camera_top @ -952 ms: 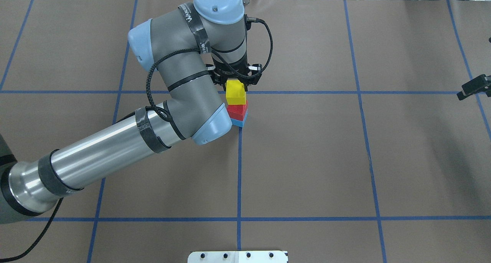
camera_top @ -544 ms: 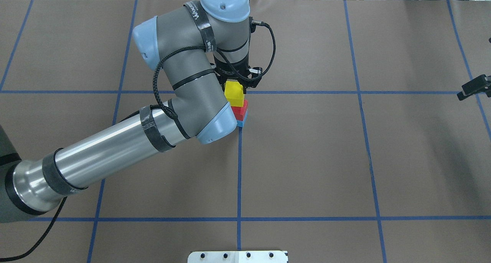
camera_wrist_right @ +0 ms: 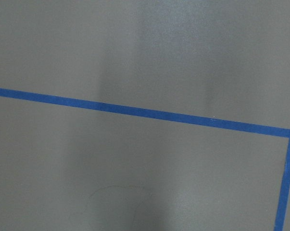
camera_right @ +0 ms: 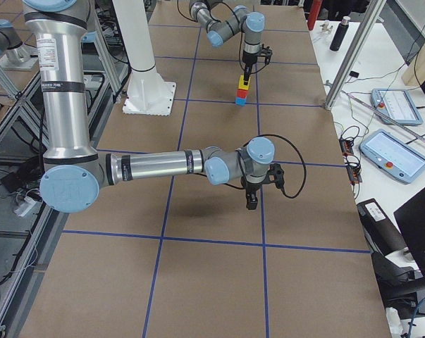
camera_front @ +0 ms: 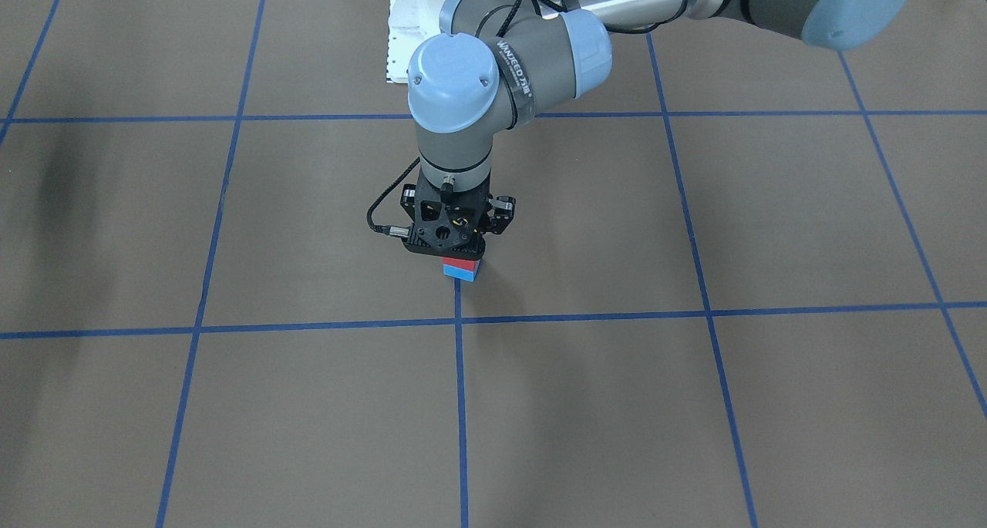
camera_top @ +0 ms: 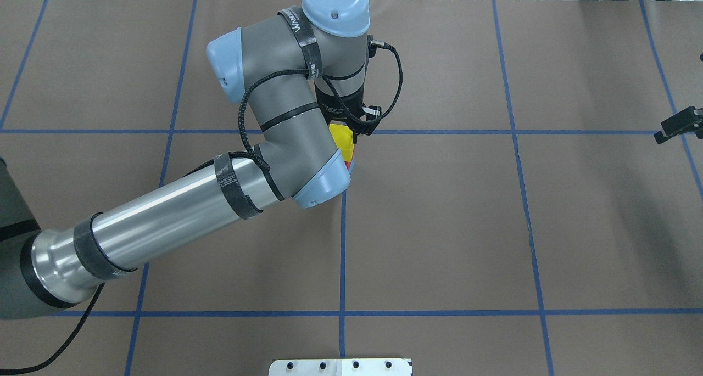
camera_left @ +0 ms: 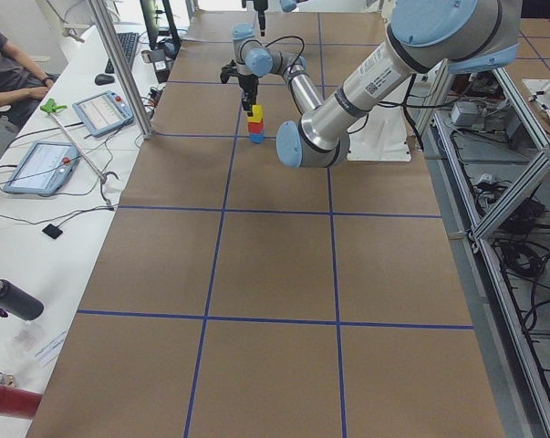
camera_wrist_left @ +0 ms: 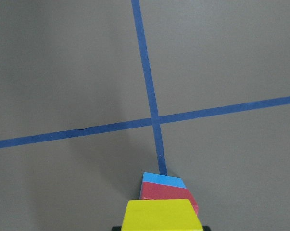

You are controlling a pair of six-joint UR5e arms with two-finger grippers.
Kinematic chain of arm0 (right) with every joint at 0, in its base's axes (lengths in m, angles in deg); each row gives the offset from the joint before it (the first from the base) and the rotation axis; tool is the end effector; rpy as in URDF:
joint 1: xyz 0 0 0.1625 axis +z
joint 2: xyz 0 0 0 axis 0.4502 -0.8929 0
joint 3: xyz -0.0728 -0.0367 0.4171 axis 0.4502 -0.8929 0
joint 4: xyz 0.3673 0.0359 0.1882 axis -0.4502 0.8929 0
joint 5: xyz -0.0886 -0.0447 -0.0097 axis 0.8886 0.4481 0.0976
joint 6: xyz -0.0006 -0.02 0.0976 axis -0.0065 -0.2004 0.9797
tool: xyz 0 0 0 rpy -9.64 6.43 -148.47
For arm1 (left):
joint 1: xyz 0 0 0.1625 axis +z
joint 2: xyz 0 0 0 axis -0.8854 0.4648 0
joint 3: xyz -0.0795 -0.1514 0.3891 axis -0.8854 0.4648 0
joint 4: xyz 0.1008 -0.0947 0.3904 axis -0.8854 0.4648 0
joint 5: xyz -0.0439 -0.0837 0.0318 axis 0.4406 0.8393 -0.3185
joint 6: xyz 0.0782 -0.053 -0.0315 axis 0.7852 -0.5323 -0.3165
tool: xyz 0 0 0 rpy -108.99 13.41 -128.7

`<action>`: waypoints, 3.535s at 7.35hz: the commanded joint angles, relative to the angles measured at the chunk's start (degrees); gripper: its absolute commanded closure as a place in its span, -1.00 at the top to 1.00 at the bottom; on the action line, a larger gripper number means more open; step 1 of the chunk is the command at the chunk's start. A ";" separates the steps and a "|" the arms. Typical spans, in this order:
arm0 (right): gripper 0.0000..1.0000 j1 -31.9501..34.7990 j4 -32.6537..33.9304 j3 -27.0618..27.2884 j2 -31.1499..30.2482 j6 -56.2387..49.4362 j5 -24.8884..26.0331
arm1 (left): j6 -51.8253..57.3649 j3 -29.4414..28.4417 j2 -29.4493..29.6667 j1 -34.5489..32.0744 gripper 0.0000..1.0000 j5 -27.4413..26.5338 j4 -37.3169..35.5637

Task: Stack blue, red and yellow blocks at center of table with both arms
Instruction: 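Lower the yellow cube onto the red cube with the left gripper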

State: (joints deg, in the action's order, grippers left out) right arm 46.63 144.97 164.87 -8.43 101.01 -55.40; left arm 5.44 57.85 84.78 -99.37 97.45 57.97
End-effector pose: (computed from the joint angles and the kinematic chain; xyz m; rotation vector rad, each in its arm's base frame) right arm -0.0904 -0.5220 0.5899 0.0520 -0.8317 -0.1306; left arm 0.5626 -0.5355 0.0862 0.0589 0.8072 0.1961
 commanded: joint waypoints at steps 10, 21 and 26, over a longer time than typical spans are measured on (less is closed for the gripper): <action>0.99 0.00 0.00 0.07 0.01 0.26 0.00 | 5.36 -0.30 0.02 -0.37 -1.00 0.21 -0.21; 0.99 0.00 0.00 -0.20 0.01 0.52 0.00 | 4.92 -1.27 0.11 -0.37 0.85 0.29 0.58; 0.99 0.00 0.00 -0.11 0.18 0.52 0.00 | 4.92 0.21 0.29 -0.63 1.00 0.47 -0.21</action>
State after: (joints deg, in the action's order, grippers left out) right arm 46.59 144.97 164.68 -8.32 101.53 -55.40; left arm 10.51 57.03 84.98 -99.83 97.78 58.30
